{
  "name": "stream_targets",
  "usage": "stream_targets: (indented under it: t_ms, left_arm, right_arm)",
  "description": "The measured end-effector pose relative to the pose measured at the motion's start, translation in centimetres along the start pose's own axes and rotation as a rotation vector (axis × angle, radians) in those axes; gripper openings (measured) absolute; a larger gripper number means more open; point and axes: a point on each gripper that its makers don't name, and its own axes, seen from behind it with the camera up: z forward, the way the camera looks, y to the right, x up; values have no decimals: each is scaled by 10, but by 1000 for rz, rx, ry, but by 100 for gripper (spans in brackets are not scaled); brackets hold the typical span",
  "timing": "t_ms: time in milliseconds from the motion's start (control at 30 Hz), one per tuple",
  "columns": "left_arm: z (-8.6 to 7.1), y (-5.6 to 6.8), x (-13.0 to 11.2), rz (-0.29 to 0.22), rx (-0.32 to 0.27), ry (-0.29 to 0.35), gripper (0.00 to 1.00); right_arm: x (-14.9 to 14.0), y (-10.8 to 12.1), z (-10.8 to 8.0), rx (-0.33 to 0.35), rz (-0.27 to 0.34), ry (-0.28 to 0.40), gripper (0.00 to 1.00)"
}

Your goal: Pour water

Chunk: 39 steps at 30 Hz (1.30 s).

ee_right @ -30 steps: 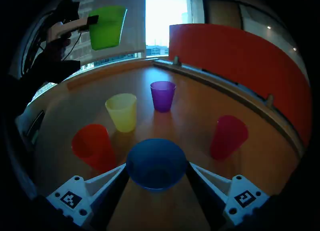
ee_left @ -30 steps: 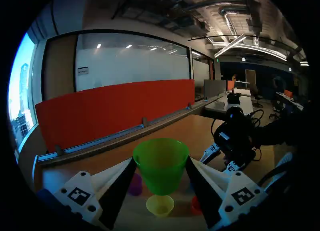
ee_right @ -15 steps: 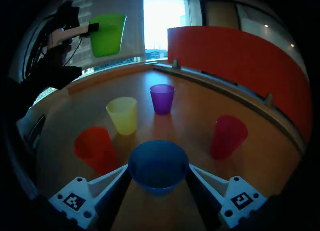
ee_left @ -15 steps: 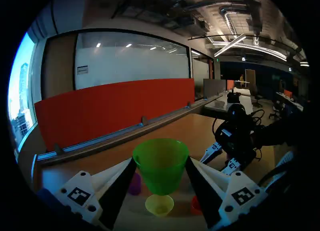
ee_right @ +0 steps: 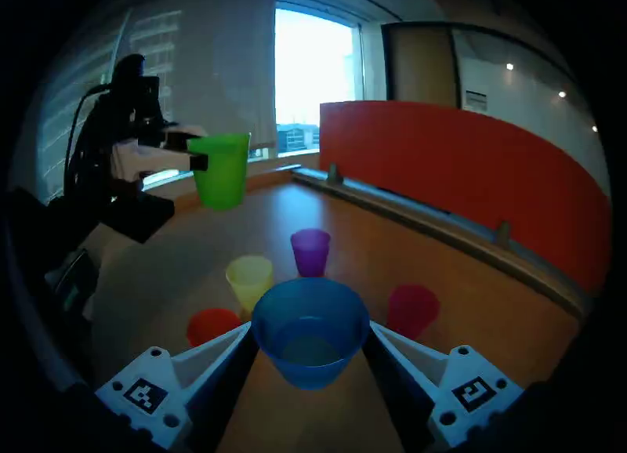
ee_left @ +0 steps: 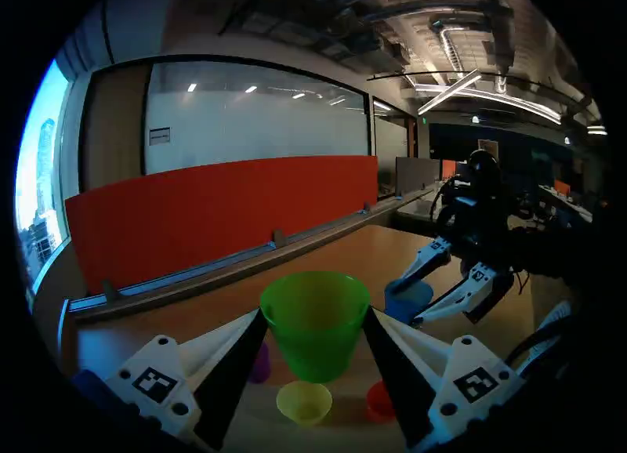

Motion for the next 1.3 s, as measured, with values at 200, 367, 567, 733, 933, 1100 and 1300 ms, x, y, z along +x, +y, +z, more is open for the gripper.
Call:
stream_targets:
  t_ms: [200,367,567,733,933,1100,1300]
  left_arm:
    - [-5,5,3,9,-5,-1,86]
    - [-9,9,6,11,-11,3,86]
    - [-12,12,7,17,-11,6,86]
    - [-13,16,11,15,-16,14,86]
    - [-16,19,18,17,-23,32,86]
    - [-18,25,22,18,-35,45,86]
    - [-18,29,24,25,-46,52,86]
  right_arm:
    - [36,0,-21,-10,4,56,90]
    - [57,-1,-34,-21,-19,90,90]
    - [78,-7,-47,-24,-44,136,90]
    - [92,-12,-55,-22,-68,183,90]
    - [110,-18,-62,-30,-109,240,90]
    - [117,-23,-63,-31,-113,288,90]
    - [126,-25,-63,-26,-97,330,90]
